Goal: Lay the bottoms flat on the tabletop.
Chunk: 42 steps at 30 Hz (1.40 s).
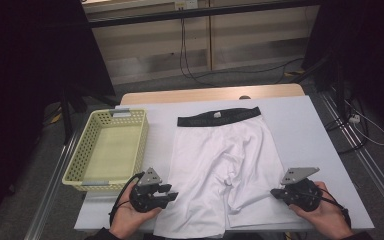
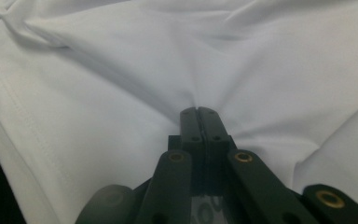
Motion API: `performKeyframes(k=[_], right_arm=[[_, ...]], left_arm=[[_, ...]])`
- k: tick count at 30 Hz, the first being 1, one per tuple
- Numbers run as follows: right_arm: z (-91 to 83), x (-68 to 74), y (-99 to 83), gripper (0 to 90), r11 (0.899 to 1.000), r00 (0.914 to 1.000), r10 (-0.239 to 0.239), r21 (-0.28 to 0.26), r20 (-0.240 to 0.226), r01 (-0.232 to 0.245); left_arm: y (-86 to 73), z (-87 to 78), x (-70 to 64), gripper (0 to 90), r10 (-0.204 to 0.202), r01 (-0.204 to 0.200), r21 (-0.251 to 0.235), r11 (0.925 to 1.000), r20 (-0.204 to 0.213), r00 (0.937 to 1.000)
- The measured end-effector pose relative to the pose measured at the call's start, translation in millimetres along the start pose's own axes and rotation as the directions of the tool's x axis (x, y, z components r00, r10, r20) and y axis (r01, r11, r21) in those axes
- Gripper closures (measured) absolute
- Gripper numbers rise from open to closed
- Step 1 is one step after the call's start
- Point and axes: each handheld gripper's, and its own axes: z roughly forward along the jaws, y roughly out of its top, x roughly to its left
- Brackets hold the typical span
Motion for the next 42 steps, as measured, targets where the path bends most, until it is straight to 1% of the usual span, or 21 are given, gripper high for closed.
performKeyframes(k=[6,7,9,10,11,13,14,16,17,19,21,22,25,26,27,29,33,36,38,40,42], right_arm=[[-11.6,4.6,-12.7,90.0,1.0,0.9999,-0.007,0.01,-0.015,0.007],[-12.4,5.2,-13.7,90.0,1.0,0.9999,0.0,0.01,-0.016,0.0],[-13.4,5.7,-14.0,90.0,1.0,0.9998,-0.004,0.009,-0.019,0.004],[-13.2,5.2,-13.5,87.3,1.0,0.9998,0.007,0.002,-0.017,-0.007],[-12.7,3.7,-12.8,83.3,1.0,0.9997,0.016,-0.012,-0.017,-0.016],[-11.2,1.3,-9.8,72.2,0.999,0.9994,0.032,-0.041,-0.011,-0.033],[-10.4,0.4,-8.1,69.9,0.998,0.9992,0.04,-0.054,-0.004,-0.04],[-8.7,-1.7,-3.0,67.4,0.995,0.9985,0.051,-0.087,-0.022,-0.053],[-7.9,-2.1,-0.8,62.7,0.993,0.9981,0.057,-0.103,-0.023,-0.06],[-5.7,-3.2,3.4,55.3,0.988,0.9972,0.074,-0.133,-0.011,-0.075],[-2.6,-4.4,8.2,52.2,0.982,0.9962,0.087,-0.165,-0.01,-0.087],[-1.1,-4.3,10.9,48.6,0.98,0.9956,0.093,-0.176,-0.006,-0.093],[4.8,-2.6,20.0,42.9,0.975,0.9961,0.088,-0.204,0.008,-0.085],[6.9,-2.3,22.3,38.1,0.975,0.9959,0.09,-0.206,0.009,-0.086],[11.3,-2.3,25.9,30.7,0.974,0.9946,0.102,-0.207,0.02,-0.095],[17.4,-1.7,30.6,29.0,0.973,0.9937,0.112,-0.202,0.011,-0.107],[23.9,3.2,37.6,22.0,0.966,0.9928,0.119,-0.23,-0.012,-0.119],[27.4,7.1,41.0,20.0,0.963,0.9935,0.113,-0.245,-0.018,-0.114],[29.1,10.3,43.4,15.5,0.961,0.9936,0.112,-0.254,-0.015,-0.112],[30.0,13.7,45.9,14.6,0.957,0.9941,0.107,-0.27,-0.022,-0.109],[32.1,17.3,48.7,8.1,0.955,0.9943,0.104,-0.276,-0.023,-0.106]], left_arm=[[2.2,1.8,0.2,57.2,0.012,-0.013,-0.006,0.9999,-0.014,0.9998],[2.4,2.3,0.2,56.0,0.013,-0.013,-0.007,0.9999,-0.019,0.9997],[2.6,2.9,0.8,52.5,-0.006,0.006,-0.015,0.9999,-0.024,0.9997],[2.8,2.6,1.2,50.5,-0.007,0.007,-0.016,0.9999,-0.029,0.9996],[3.0,2.3,1.8,49.4,0.004,-0.005,-0.023,0.9997,-0.041,0.9992],[3.1,1.9,2.5,45.6,0.002,-0.004,-0.036,0.9993,-0.056,0.9984],[3.1,1.5,3.1,44.1,-0.001,-0.002,-0.048,0.9988,-0.064,0.9979],[2.5,0.7,4.3,42.2,0.002,-0.006,-0.066,0.9978,-0.063,0.998],[1.6,0.5,4.6,41.5,0.003,-0.009,-0.076,0.9971,-0.068,0.9977],[-0.5,0.7,4.8,37.6,0.002,-0.008,-0.079,0.9968,-0.076,0.9971],[-1.7,1.5,4.5,33.9,0.006,-0.013,-0.081,0.9966,-0.086,0.9963],[-1.6,1.5,4.5,33.2,0.005,-0.013,-0.086,0.9962,-0.086,0.9963],[-0.7,1.0,5.6,29.4,0.003,-0.011,-0.101,0.9948,-0.085,0.9964],[-0.5,1.0,5.9,28.3,-0.003,-0.006,-0.103,0.9947,-0.088,0.9961],[-0.2,1.1,6.4,26.6,-0.011,0.002,-0.113,0.9936,-0.086,0.9962],[0.6,0.7,7.1,23.5,-0.016,0.005,-0.122,0.9925,-0.087,0.9961],[1.1,0.9,6.4,20.5,-0.01,-0.001,-0.123,0.9924,-0.089,0.996],[1.5,1.2,6.1,18.0,-0.009,-0.003,-0.121,0.9927,-0.096,0.9954],[1.7,1.3,6.0,16.1,-0.02,0.008,-0.122,0.9925,-0.092,0.9955],[2.4,1.7,6.1,14.5,-0.031,0.019,-0.125,0.9919,-0.097,0.9948],[4.4,2.9,7.5,10.6,-0.045,0.031,-0.129,0.9912,-0.105,0.9935]])
